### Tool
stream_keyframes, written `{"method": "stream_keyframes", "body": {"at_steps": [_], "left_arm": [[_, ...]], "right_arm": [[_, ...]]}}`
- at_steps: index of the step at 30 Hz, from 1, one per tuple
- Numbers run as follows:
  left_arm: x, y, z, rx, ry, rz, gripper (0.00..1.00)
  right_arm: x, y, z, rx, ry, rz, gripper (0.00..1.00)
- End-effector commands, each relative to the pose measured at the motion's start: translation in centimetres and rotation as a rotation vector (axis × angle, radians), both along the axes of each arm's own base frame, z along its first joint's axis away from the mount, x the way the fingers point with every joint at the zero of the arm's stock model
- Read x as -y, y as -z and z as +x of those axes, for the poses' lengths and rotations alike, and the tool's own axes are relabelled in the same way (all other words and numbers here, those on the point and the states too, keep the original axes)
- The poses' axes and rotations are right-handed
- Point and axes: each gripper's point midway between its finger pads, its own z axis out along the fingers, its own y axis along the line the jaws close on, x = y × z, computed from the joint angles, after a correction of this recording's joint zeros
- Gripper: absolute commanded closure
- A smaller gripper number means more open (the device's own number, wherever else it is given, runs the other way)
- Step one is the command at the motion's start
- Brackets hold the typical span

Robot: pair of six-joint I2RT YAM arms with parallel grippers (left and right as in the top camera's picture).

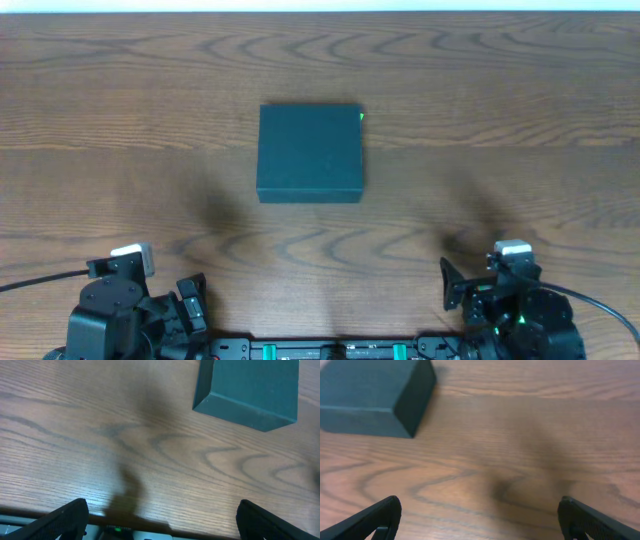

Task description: Pack container

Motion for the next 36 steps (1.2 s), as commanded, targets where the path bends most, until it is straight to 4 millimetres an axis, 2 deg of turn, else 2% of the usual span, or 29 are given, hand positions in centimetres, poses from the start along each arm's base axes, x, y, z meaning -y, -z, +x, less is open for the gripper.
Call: {"method": "stream_keyframes", "body": {"at_steps": [1,5,36], "left_arm": [[0.0,-0.2,-0.1,0.005,-0.009,-0.008,0.05],[0.0,-0.2,-0.1,0.005,-0.009,-0.008,0.05],[-0.4,-0.2,-0.1,0.009,-0.008,0.020,0.05]], "right_arm": [[0.4,1.7,0.3,-0.022,0.016,-0.023,0.01],[0.4,5.0,-0.3,-0.120,0.012,-0.032,0.01],[0.4,5.1,-0.3,-0.118,-0.008,-0.051,0.01]]}}
